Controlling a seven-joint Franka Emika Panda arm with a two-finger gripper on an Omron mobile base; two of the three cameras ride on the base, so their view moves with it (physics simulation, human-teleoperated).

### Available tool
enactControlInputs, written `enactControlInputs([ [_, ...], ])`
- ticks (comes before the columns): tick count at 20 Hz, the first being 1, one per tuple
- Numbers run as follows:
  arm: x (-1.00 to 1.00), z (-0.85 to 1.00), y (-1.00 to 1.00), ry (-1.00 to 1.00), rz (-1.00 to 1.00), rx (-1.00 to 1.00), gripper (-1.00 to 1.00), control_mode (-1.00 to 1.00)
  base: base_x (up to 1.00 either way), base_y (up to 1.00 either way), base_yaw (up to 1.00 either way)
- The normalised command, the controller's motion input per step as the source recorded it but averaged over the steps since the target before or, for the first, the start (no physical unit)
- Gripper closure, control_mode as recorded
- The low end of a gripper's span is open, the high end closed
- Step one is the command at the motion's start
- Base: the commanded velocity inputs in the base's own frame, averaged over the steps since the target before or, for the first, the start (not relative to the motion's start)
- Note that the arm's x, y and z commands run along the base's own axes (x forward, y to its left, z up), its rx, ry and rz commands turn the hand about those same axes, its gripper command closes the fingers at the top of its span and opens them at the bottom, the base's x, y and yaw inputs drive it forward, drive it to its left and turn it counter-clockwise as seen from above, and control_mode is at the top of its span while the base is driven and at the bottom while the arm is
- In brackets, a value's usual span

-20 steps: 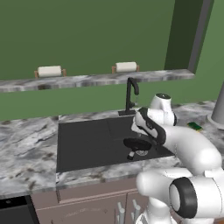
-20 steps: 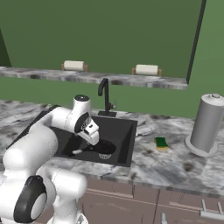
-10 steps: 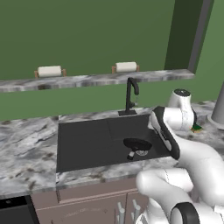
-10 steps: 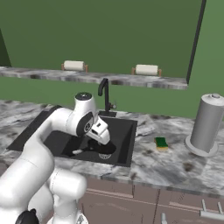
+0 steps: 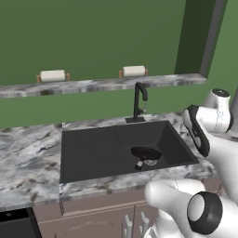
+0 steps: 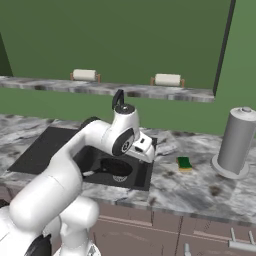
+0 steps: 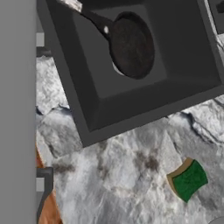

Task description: Pick the pan and sponge and place them into the sink. Then turn on the water.

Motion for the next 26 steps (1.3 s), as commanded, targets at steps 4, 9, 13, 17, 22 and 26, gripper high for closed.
enactControlInputs([
  [4, 0.38, 0.0, -0.81, 0.0, 0.15, -0.03, -1.0, -1.0, 0.0, 0.0, 0.0],
  [9, 0.49, 0.0, -0.58, 0.02, 0.12, -0.02, -1.0, -1.0, 0.0, 0.0, 0.0],
  [13, 0.64, -0.21, -0.15, 0.13, 0.08, -0.09, -1.0, -1.0, 0.0, 0.0, 0.0],
  [17, 0.36, -0.37, -0.22, 0.09, 0.12, -0.1, -1.0, -1.0, 0.0, 0.0, 0.0],
  [22, 0.06, -0.22, -0.32, 0.02, 0.12, -0.1, -1.0, -1.0, 0.0, 0.0, 0.0],
  [26, 0.02, -0.14, -0.37, 0.0, 0.12, -0.08, -1.0, -1.0, 0.0, 0.0, 0.0],
])
